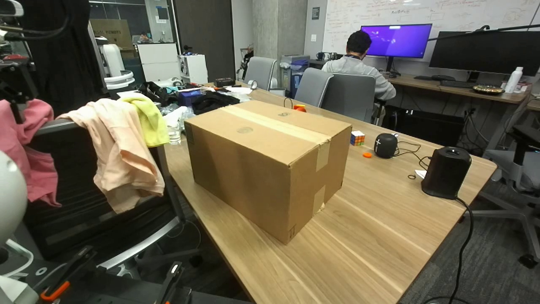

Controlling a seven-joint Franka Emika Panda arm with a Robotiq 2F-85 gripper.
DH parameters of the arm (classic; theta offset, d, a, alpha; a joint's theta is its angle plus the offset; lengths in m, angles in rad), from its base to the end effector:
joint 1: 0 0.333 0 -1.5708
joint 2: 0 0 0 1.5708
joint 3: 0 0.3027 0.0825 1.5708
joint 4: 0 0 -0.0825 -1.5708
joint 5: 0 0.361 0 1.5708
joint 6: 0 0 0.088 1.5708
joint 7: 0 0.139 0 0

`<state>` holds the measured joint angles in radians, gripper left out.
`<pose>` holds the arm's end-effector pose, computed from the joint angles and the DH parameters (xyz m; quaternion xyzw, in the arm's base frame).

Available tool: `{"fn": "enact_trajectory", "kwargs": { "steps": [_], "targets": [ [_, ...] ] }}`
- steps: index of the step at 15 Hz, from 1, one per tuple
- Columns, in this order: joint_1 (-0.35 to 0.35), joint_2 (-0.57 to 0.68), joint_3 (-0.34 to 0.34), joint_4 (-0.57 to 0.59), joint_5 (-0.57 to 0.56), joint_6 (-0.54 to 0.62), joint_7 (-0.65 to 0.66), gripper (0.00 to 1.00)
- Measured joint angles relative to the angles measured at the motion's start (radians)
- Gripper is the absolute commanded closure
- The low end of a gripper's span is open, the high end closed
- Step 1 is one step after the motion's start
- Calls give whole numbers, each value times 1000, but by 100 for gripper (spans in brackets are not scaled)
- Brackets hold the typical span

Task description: Move the shirts from the chair to the box

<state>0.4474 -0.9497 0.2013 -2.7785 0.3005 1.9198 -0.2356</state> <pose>0.2070 0.1859 0.4290 -0.9338 -0.3498 -0.0331 0.0679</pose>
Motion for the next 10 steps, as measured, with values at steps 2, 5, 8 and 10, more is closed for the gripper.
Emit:
{"fn": "enact_trajectory", "kwargs": {
  "steps": [2, 5, 8, 10],
  "targets": [
    [22, 7, 42, 0, 30, 60, 30, 0],
    [47, 27, 105, -1, 54, 176, 86, 0],
    [68, 61, 154, -1, 63, 275, 144, 0],
    [83, 91, 180, -1, 63, 329, 182, 0]
  ]
}}
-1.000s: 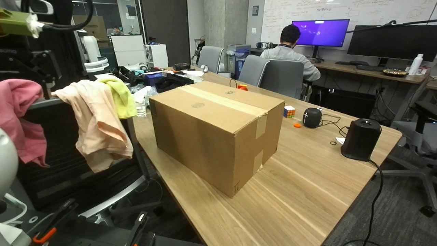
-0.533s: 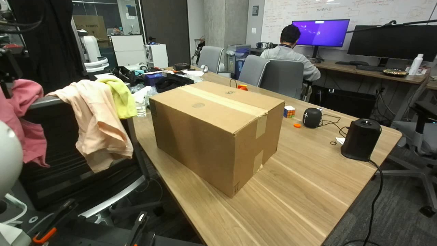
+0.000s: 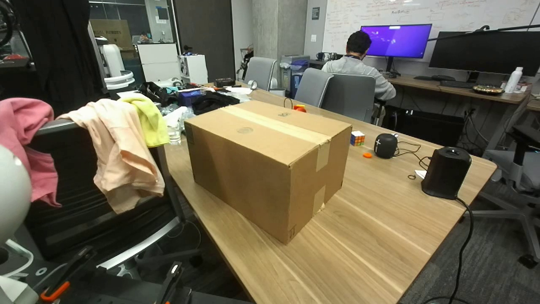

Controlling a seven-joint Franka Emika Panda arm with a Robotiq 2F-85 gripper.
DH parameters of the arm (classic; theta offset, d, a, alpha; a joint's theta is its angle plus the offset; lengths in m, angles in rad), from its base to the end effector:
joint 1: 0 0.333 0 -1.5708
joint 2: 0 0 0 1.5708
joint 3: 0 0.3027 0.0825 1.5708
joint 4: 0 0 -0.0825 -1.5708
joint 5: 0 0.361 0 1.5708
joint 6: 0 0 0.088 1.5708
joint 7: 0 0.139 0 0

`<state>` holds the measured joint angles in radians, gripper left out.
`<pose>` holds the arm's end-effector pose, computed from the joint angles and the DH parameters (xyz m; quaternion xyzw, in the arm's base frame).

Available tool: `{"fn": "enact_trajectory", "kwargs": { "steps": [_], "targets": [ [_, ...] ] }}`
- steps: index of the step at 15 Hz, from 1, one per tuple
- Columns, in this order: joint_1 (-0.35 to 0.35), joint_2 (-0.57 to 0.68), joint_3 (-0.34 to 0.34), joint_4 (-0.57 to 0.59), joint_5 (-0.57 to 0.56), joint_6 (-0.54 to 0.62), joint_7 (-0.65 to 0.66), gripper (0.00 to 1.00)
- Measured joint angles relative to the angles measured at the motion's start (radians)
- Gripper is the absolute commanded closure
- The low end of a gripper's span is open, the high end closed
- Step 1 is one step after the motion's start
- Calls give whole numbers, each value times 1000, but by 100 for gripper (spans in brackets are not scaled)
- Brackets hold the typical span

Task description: Move the shirts from the chair to the box

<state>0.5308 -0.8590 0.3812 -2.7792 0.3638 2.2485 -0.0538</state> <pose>0.1965 0.2636 0.4258 -0.9284 -0.3377 -0.1384 0.0701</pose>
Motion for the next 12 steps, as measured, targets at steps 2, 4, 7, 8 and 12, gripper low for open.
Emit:
{"fn": "enact_trajectory", "kwargs": {
  "steps": [2, 4, 7, 8, 12],
  "targets": [
    [18, 31, 20, 0, 0, 48, 38, 0],
    [38, 62, 39, 0, 0, 98, 75, 0],
    [65, 104, 64, 0, 0, 176, 120, 0],
    [65, 116, 80, 0, 3, 201, 125, 0],
    [16, 154, 190, 0, 7, 300, 130, 0]
  ]
}}
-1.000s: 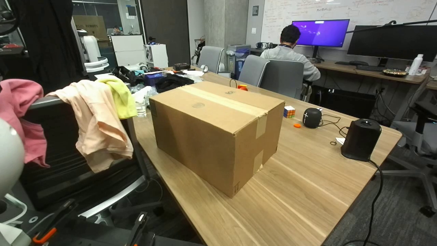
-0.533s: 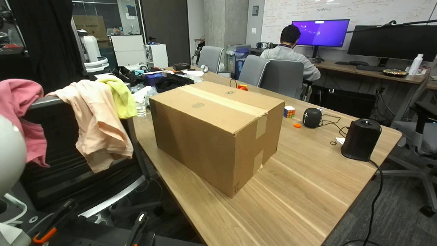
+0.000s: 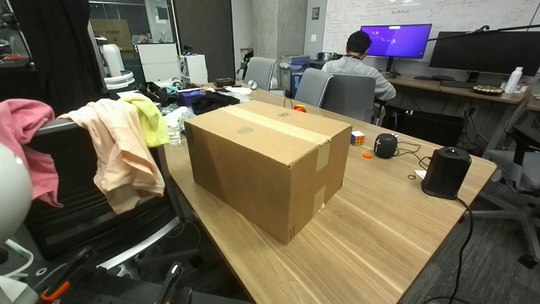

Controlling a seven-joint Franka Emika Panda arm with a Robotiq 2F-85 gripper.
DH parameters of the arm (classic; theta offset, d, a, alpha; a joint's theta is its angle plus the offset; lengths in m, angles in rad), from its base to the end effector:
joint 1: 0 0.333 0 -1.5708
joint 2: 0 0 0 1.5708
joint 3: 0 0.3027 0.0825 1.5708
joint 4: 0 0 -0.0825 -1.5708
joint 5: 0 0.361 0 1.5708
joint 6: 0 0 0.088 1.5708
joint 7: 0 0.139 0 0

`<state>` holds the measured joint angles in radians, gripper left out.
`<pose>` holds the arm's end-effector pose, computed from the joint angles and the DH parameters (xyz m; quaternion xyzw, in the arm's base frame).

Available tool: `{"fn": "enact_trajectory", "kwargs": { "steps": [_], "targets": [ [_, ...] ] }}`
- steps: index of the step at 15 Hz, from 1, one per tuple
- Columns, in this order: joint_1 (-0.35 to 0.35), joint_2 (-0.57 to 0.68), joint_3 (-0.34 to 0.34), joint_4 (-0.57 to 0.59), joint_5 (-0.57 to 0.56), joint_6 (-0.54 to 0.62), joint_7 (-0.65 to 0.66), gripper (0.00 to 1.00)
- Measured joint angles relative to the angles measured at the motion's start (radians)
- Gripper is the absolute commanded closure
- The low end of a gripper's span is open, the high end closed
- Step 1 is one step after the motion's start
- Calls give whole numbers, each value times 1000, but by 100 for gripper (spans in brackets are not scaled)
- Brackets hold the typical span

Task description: Move the shirts from the chair to the box

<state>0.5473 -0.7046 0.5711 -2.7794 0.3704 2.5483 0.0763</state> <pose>0.1786 0.3268 0.3959 -0.9117 -0.3503 -0.2027 0.0711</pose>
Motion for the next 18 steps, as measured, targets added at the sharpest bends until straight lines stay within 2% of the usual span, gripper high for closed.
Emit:
{"fn": "enact_trajectory", "kwargs": {
  "steps": [4, 5, 7, 14, 16, 18],
  "targets": [
    [-88, 23, 112, 0, 0, 70, 0, 0],
    [-111, 25, 137, 0, 0, 79, -1, 25],
    [-151, 27, 177, 0, 0, 86, -3, 34],
    [-209, 26, 201, 5, 3, 86, -38, 88],
    [-219, 25, 201, 6, 6, 86, -50, 97],
    [-230, 25, 201, 8, 8, 86, -63, 98]
  ]
}}
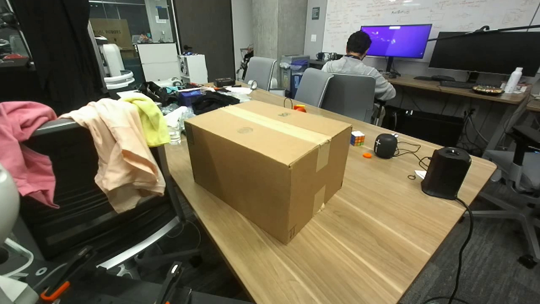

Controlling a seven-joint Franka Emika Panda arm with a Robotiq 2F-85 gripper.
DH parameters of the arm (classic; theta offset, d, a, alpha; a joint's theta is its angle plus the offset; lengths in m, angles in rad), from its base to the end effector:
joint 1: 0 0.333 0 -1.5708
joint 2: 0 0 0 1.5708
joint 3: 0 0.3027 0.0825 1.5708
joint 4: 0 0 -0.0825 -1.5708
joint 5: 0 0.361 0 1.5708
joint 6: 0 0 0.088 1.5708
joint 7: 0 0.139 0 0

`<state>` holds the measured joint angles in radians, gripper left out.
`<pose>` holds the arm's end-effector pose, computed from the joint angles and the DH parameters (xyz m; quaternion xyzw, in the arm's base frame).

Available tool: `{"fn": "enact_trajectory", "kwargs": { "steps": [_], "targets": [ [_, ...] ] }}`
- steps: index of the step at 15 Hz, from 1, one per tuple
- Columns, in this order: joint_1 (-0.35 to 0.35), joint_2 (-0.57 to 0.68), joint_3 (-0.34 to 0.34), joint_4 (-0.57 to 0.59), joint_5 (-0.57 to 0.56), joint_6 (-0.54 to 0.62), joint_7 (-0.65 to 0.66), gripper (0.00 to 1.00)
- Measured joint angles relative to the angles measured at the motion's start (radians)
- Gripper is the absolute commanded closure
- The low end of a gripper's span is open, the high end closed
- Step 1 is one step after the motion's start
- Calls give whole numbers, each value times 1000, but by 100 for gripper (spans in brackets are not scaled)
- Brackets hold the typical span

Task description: Move the shirts from the chair to the box

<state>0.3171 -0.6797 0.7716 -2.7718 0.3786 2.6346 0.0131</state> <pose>0.2062 0.3274 0.3758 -0.9037 -0.3560 -0.2376 0.0149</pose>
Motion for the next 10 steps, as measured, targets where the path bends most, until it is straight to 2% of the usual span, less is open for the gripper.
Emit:
{"fn": "enact_trajectory", "kwargs": {
  "steps": [1, 6, 8, 10],
  "targets": [
    [-5, 0, 0, 1, 1, 0, -6, 93],
    [-33, -1, -8, 3, 11, 0, -38, 95],
    [-34, -4, -32, 3, 23, -15, -62, 95],
    [-29, -17, -85, 3, 36, -55, -101, 95]
  ]
}}
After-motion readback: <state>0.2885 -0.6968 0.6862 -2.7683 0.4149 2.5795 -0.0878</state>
